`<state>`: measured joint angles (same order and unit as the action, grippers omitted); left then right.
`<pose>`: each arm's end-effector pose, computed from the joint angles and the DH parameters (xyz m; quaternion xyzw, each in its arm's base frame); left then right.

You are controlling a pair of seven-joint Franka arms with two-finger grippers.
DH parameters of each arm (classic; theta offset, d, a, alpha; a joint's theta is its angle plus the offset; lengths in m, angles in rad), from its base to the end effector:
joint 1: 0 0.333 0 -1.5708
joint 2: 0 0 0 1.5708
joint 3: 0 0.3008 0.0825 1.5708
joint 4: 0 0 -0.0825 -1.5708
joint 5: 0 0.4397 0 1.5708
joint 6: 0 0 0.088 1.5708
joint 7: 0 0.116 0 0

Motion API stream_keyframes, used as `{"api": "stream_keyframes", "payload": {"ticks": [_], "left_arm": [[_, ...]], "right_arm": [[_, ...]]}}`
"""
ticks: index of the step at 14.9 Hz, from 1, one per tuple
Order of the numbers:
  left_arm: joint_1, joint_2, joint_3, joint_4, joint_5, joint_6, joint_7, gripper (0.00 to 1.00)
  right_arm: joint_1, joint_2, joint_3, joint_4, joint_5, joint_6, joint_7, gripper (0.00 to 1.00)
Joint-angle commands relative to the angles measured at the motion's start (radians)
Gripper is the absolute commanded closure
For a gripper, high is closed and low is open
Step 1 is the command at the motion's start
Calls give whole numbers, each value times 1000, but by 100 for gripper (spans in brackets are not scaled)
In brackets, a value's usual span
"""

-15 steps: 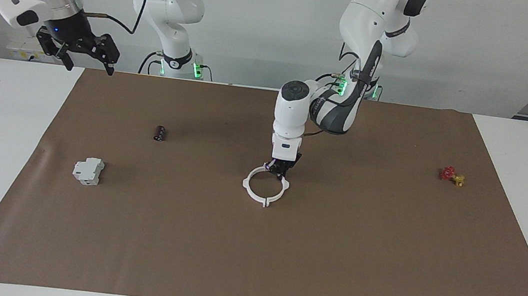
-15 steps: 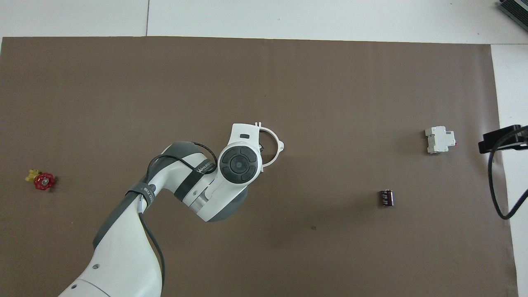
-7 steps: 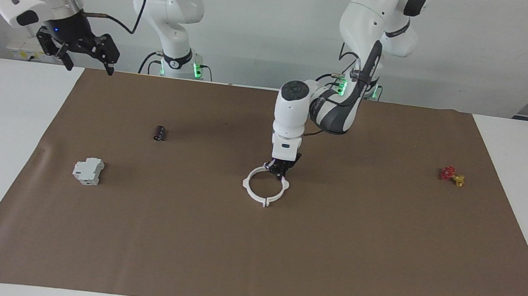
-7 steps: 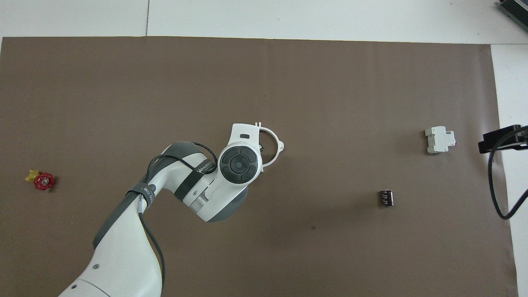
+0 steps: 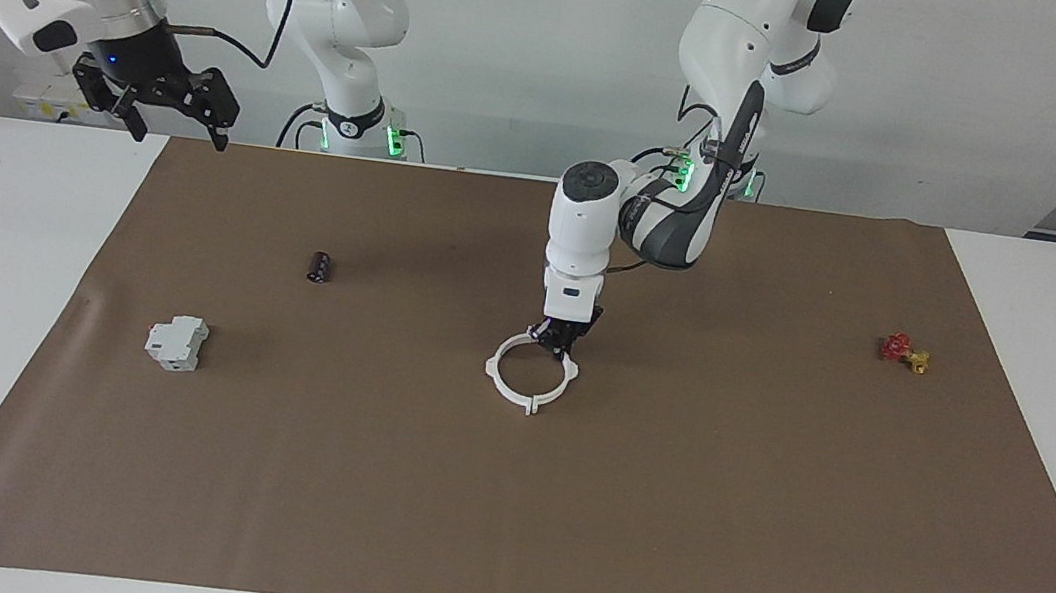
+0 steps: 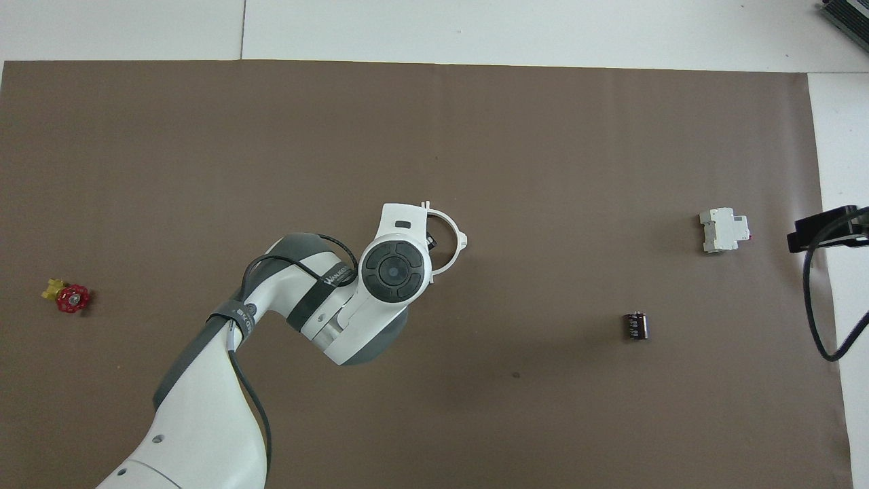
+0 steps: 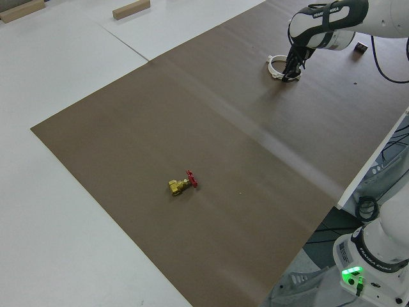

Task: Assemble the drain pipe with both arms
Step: 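Press the held half-ring ends onto the placed half with the left gripper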

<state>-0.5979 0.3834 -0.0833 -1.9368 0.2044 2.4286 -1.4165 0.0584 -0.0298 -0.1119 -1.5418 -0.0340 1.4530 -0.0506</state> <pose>0.5203 -0.4180 0.2371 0.9530 0.2925 0.0758 0.0204 0.5875 -0.0367 0.6233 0.9994 -0.0029 -0.0303 0.0137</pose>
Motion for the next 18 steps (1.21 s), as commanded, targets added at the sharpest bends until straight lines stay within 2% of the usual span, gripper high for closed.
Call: {"api": "stream_keyframes", "payload": {"ticks": [1, 11, 15, 18], "left_arm": [[-14, 3, 13, -4, 24, 13, -18, 0], [-8, -1, 11, -7, 24, -8, 16, 0], [4, -32, 10, 85, 23, -227, 74, 0], [67, -147, 11, 87, 13, -319, 157, 0]], "right_arm": [[-11, -9, 5, -3, 19, -5, -29, 0], [-11, -9, 5, -3, 19, -5, -29, 0], [-11, -9, 5, -3, 19, -5, -29, 0], [-11, -9, 5, -3, 19, -5, -29, 0]]}}
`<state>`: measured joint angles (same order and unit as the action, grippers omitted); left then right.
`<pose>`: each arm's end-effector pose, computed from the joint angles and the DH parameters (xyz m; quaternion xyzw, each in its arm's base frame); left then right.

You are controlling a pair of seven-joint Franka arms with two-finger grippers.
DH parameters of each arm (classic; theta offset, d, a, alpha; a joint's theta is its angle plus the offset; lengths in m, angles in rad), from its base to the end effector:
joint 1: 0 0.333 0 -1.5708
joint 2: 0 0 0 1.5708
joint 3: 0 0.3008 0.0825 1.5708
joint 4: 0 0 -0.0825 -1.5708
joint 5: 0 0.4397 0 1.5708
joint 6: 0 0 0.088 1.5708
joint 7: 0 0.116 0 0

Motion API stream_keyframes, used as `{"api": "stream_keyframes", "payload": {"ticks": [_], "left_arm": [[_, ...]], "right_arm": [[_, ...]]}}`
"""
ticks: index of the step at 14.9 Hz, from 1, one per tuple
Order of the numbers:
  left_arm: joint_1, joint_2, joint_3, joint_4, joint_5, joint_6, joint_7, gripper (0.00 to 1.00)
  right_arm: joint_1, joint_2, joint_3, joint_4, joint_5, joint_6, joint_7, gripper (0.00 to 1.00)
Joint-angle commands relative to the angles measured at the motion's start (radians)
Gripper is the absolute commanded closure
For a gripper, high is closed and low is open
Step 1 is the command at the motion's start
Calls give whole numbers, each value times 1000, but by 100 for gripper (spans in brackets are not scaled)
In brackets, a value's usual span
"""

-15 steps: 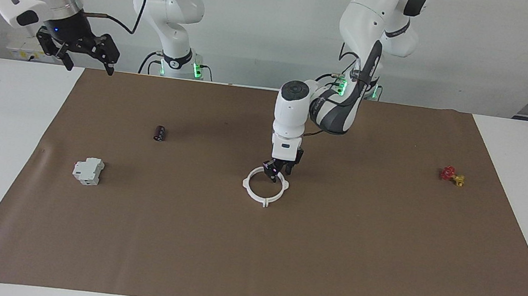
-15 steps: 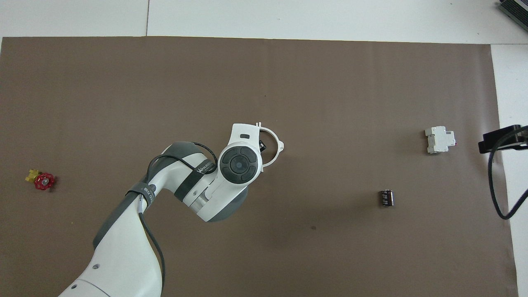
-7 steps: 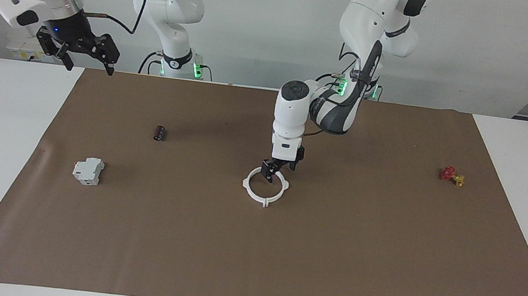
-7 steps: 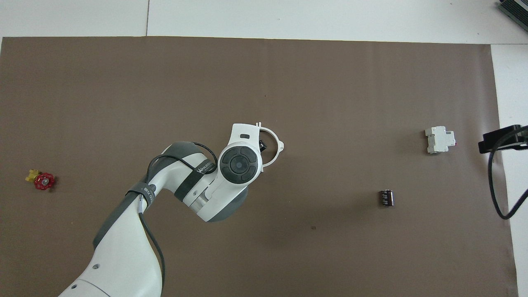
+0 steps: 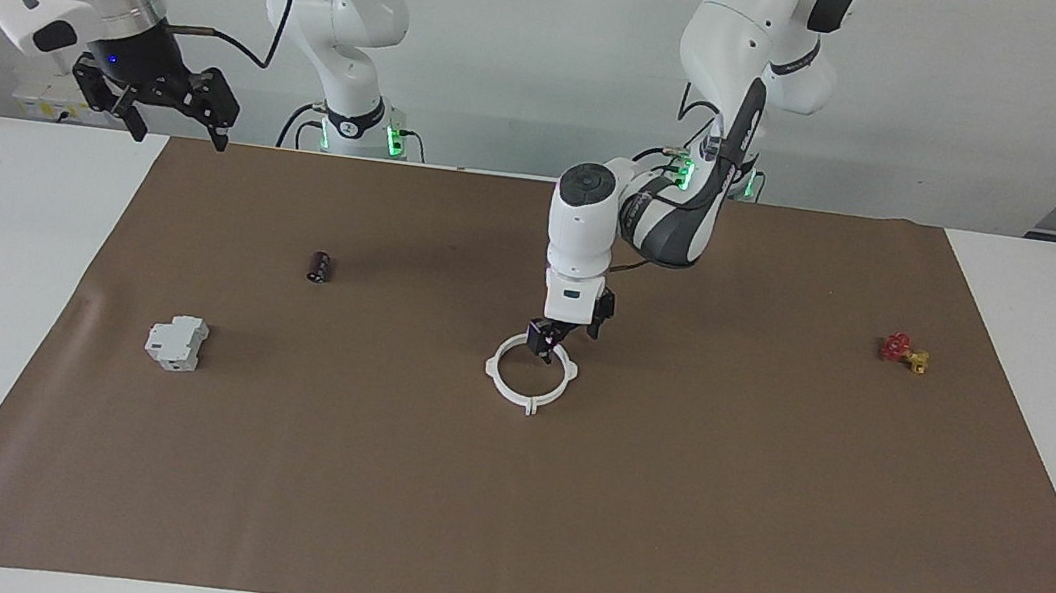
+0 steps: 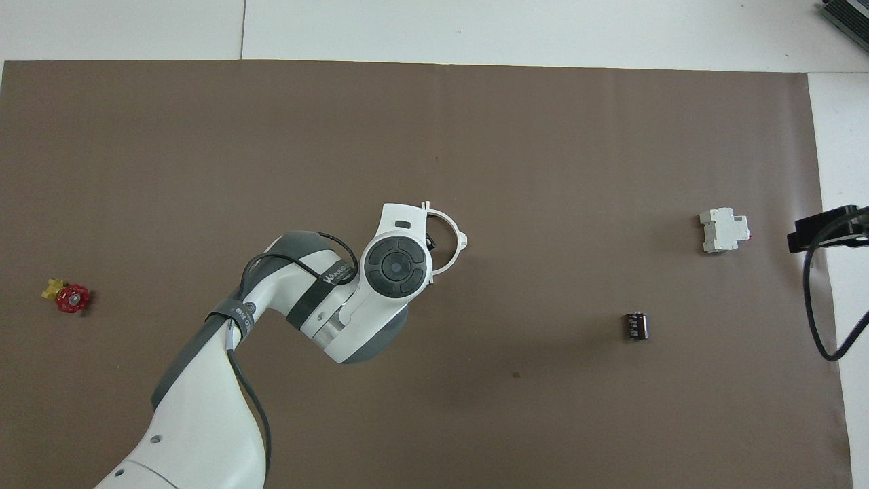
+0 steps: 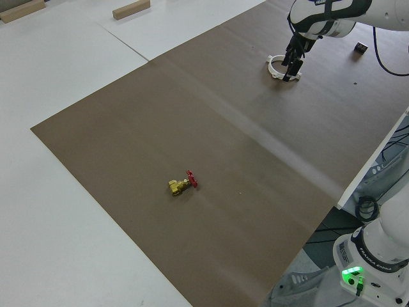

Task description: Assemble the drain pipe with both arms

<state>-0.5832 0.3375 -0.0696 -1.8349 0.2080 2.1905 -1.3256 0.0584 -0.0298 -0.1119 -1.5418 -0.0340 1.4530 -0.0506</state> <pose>0.5445 -0.4028 0.2954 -0.9587 -0.2744 -0.0670 0.0322 0.5875 -0.0367 0.6233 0.9994 -0.0029 -0.0303 0.0137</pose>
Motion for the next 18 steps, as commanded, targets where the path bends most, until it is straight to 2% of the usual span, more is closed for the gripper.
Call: {"api": "stream_keyframes", "payload": {"ticks": [1, 5, 12, 15, 18], "left_arm": [[80, -136, -2, -15, 7, -133, 133, 0], [239, -253, 2, -9, -61, -325, 573, 0], [635, -399, 4, -14, -111, -471, 1294, 0], [706, -457, 5, -9, -111, -543, 1459, 0], [688, -474, -10, -24, -111, -546, 1461, 0]], "right_arm": [[-11, -9, 4, -3, 19, -5, -29, 0], [-11, -9, 4, -3, 19, -5, -29, 0], [-11, -9, 4, -3, 19, -5, -29, 0], [-11, -9, 4, -3, 19, -5, -29, 0], [-11, -9, 4, -3, 19, -5, -29, 0]]}}
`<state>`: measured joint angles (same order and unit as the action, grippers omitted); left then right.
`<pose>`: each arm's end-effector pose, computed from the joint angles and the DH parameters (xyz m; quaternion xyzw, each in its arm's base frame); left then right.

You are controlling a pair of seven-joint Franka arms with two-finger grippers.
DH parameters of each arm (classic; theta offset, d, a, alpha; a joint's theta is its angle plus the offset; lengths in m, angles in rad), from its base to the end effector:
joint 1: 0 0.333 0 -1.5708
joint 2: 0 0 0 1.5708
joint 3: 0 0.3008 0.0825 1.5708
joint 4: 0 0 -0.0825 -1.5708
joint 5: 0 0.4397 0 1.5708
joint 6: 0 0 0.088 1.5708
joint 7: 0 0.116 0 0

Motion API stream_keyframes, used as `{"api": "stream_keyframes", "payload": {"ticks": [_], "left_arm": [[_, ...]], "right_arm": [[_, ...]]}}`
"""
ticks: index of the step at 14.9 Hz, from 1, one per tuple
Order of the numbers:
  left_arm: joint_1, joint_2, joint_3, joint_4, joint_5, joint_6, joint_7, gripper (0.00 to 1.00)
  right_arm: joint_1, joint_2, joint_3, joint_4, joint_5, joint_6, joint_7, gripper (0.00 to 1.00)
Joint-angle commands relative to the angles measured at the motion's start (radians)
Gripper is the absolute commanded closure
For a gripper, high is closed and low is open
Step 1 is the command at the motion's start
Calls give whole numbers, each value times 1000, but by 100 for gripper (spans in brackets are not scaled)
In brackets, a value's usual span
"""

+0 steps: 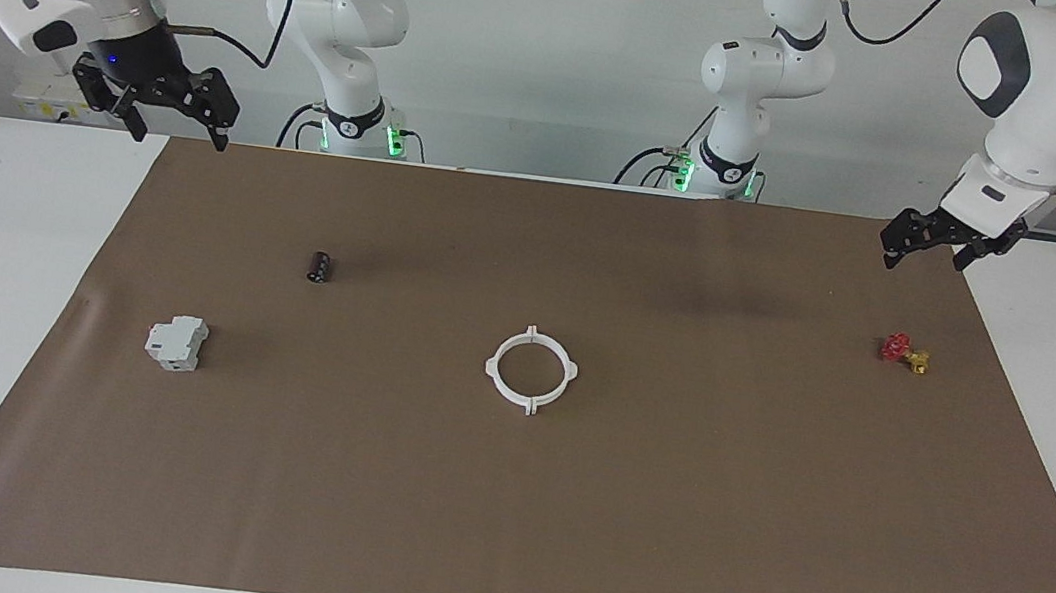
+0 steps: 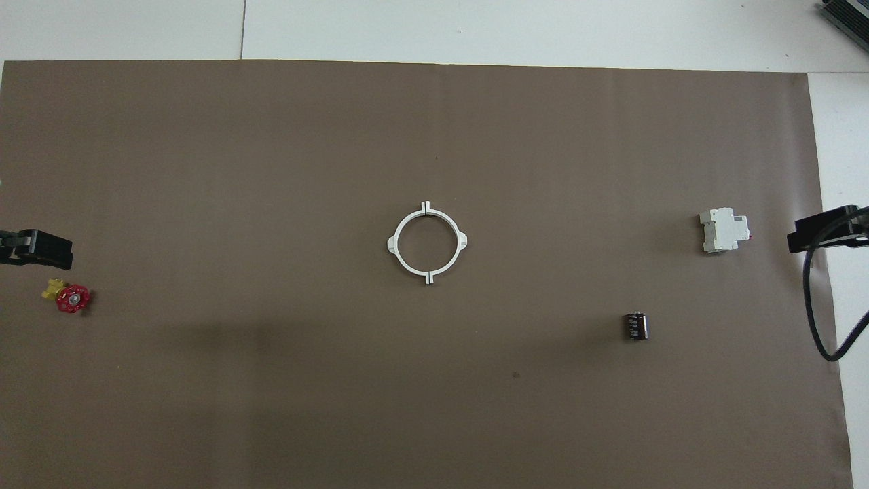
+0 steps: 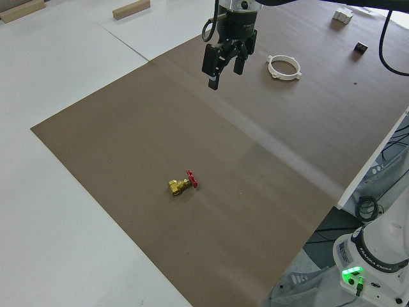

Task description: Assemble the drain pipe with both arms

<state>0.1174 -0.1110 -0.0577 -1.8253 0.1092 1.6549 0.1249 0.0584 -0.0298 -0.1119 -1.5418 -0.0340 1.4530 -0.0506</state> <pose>0.5751 0.0451 0.5394 -0.9972 0.0385 0.0349 0.0544 0.5875 -0.0367 0.6233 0.9994 -0.0029 -0.0303 0.0137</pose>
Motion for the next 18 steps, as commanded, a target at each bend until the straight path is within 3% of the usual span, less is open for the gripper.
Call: {"api": "stream_keyframes", "payload": {"ticks": [1, 5, 7, 8, 13, 18], "left_arm": [[-34, -39, -21, -55, -13, 12, 3, 0], [-61, -39, 31, -86, -55, 23, 5, 0], [-171, -3, 148, -65, -65, 36, 13, 0], [-186, 11, 153, -19, -65, 29, 12, 0], [-185, 19, 87, 78, -63, -63, 3, 0], [-171, 5, -13, 84, -56, -56, -146, 0]], "right_arm": [[-11, -9, 4, -3, 19, -5, -29, 0], [-11, -9, 4, -3, 19, -5, -29, 0], [-11, -9, 4, -3, 19, -5, -29, 0], [-11, -9, 4, -3, 19, -5, -29, 0], [-11, -9, 4, -3, 19, -5, -29, 0], [-11, -9, 4, -3, 19, -5, -29, 0]]}}
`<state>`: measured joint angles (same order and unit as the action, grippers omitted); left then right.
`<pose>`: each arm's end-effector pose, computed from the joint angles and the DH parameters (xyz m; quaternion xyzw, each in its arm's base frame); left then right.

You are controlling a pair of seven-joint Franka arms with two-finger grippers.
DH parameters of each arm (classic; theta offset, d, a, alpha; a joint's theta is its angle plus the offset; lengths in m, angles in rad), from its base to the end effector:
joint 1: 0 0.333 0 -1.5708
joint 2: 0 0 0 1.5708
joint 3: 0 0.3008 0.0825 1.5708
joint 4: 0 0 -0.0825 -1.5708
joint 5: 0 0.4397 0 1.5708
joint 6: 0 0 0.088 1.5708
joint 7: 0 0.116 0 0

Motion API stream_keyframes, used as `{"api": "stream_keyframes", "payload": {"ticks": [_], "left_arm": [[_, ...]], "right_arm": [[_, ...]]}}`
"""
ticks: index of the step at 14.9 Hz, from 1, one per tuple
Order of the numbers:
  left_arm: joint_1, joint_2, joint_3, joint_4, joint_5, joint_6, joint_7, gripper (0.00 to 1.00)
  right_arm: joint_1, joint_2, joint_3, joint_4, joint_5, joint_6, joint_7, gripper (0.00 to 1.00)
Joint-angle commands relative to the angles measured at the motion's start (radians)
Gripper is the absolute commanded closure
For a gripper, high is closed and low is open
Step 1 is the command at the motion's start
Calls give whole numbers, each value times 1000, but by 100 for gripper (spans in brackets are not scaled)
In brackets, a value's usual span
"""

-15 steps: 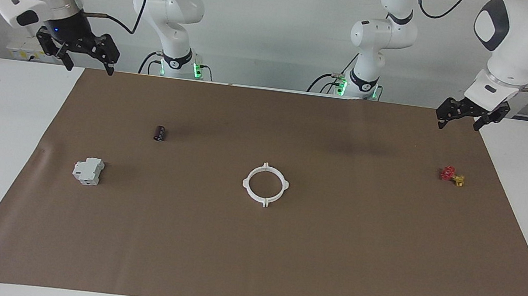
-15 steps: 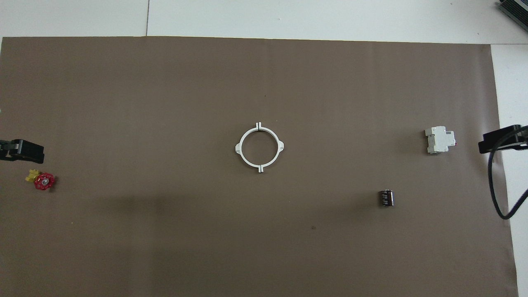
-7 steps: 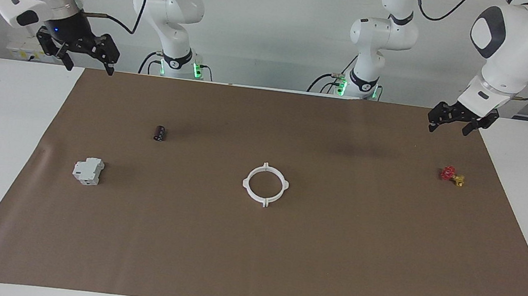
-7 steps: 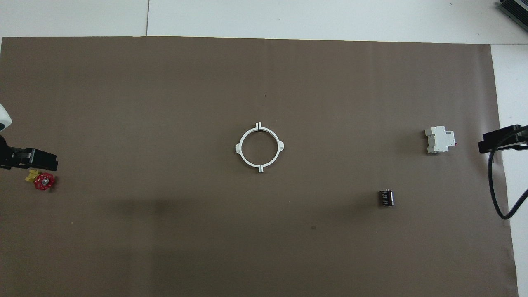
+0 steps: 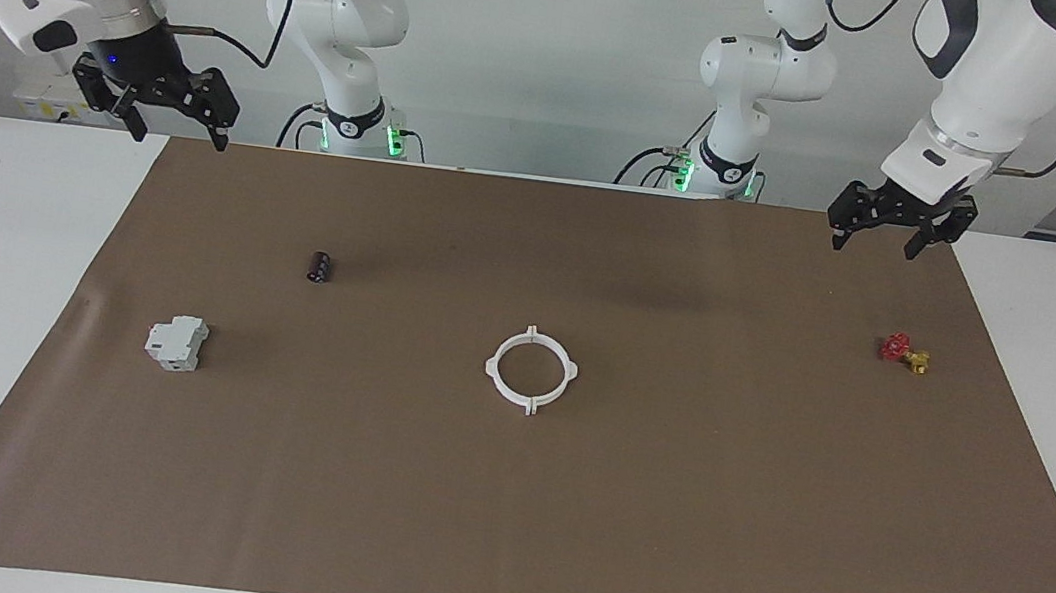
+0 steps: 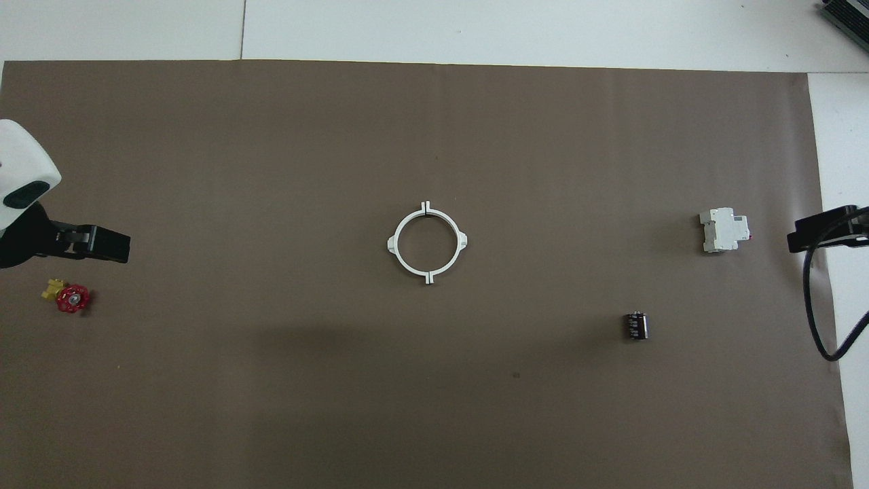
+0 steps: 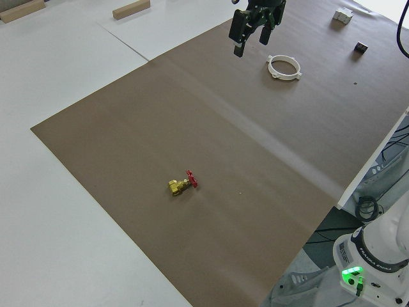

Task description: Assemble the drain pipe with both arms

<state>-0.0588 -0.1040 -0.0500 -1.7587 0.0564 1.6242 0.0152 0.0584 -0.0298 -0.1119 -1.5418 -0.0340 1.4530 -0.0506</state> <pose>0.5775 -0.0578 0.5676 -0.9974 0.0637 0.0139 0.0314 0.5875 -0.0367 0.6233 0.9994 -0.0029 -0.0303 0.0137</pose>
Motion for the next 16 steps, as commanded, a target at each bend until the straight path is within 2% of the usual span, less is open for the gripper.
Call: {"api": "stream_keyframes", "payload": {"ticks": [1, 3, 8, 16], "left_arm": [[5, -3, -31, 16, -6, -32, -38, 0], [16, -9, -60, 15, -6, -32, -43, 0], [27, -13, -21, 44, -10, -43, -46, 0], [27, -23, -7, 21, -10, -29, -44, 0]], "right_arm": [[-11, -9, 4, -3, 19, -5, -29, 0], [-11, -9, 4, -3, 19, -5, -29, 0], [-11, -9, 3, -3, 19, -5, -29, 0], [-11, -9, 4, -3, 19, -5, -29, 0]]}}
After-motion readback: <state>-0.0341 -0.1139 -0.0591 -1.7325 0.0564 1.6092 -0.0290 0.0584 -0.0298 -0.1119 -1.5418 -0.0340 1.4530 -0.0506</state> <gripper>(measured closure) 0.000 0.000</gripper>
